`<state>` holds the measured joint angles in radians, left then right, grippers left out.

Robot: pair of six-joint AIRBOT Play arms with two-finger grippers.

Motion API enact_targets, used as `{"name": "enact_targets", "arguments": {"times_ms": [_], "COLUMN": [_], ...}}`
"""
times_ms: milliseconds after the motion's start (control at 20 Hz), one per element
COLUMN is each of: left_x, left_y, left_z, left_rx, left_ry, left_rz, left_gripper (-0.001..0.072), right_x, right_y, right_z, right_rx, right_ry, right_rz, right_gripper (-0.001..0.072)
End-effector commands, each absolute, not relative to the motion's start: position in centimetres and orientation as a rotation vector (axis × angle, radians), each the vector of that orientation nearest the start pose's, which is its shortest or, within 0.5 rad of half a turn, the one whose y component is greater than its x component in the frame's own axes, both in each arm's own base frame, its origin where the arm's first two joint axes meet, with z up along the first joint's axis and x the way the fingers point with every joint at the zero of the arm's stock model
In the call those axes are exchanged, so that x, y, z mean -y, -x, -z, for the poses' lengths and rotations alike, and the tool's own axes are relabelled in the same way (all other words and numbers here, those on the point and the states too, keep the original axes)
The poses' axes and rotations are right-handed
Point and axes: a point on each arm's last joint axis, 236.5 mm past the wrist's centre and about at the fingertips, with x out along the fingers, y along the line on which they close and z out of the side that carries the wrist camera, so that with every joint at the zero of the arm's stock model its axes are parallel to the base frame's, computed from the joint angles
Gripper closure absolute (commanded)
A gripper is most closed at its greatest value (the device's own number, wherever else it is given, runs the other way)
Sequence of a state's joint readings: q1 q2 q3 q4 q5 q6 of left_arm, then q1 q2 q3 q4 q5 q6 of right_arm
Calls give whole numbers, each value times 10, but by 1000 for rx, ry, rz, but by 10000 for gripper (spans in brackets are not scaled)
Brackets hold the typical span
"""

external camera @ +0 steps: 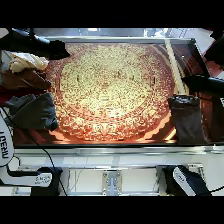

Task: Fold the shirts.

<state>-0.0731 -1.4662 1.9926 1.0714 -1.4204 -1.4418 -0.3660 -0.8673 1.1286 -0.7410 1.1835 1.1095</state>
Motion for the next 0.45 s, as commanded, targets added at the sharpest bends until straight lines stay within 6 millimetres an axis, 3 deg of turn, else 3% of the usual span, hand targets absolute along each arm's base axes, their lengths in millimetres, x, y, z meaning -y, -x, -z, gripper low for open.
{"name": "enact_targets", "arguments": {"times_ms": [0, 100, 400], "left_x": [145, 148, 148], "left_y": [-428, -416, -415], "left_z": [-254, -244, -243], "left_rx": [-884, -950, -958], "left_ry": [144, 143, 141], "left_rz": [558, 573, 575], "left_gripper": [698, 698, 698], "right_x": [-51, -50, -51], "right_y": [-366, -367, -367], "right_z": [-187, -188, -189], "right_rx": [-702, -698, -697], "right_ry": [-242, -248, -249], "right_rz": [-429, -425, -426], "right_gripper": [694, 694, 693]}}
